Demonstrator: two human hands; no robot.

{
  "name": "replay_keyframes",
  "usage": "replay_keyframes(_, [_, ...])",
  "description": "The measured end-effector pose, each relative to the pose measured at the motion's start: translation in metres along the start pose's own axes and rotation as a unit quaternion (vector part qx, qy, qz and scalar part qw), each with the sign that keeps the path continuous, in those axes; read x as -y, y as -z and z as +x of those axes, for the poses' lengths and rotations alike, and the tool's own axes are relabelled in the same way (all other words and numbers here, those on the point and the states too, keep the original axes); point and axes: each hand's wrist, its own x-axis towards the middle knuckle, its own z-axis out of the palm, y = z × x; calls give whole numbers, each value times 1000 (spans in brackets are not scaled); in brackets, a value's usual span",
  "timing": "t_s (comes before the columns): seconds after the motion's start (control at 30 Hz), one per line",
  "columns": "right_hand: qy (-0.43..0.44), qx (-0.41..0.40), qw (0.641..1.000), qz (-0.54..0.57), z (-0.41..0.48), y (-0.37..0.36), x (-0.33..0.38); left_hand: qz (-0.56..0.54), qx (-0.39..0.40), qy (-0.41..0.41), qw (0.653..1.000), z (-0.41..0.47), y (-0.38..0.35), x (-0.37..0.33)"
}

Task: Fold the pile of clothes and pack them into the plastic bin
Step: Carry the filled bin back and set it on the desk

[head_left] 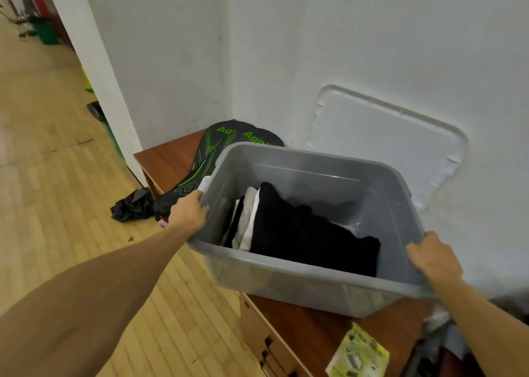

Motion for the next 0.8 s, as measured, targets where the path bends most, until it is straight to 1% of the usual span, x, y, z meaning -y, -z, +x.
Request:
replay_keyframes(0.1, [-34,5,999,-5,5,-2,11,-10,17,-38,999,46,-5,-11])
replay_keyframes(0.23, [-72,-21,997,5,8,-8,25,-23,43,-84,995,111,-15,-29])
replay_keyframes(0.4, [-154,-62,986,-9,-8,-21,39,-37,74,-139,987,179,-27,-58])
replay_keyframes(0.53, [-198,-109,974,-19,-20,-30,53,-42,109,-186,976,216,-35,-77])
replay_keyframes(0.63, [-229,-111,967,-21,-26,-30,60,-36,123,-213,969,234,-41,-91])
replay_keyframes(0.8, [-263,-110,958,-23,-20,-31,66,-37,134,-231,963,255,-49,-112])
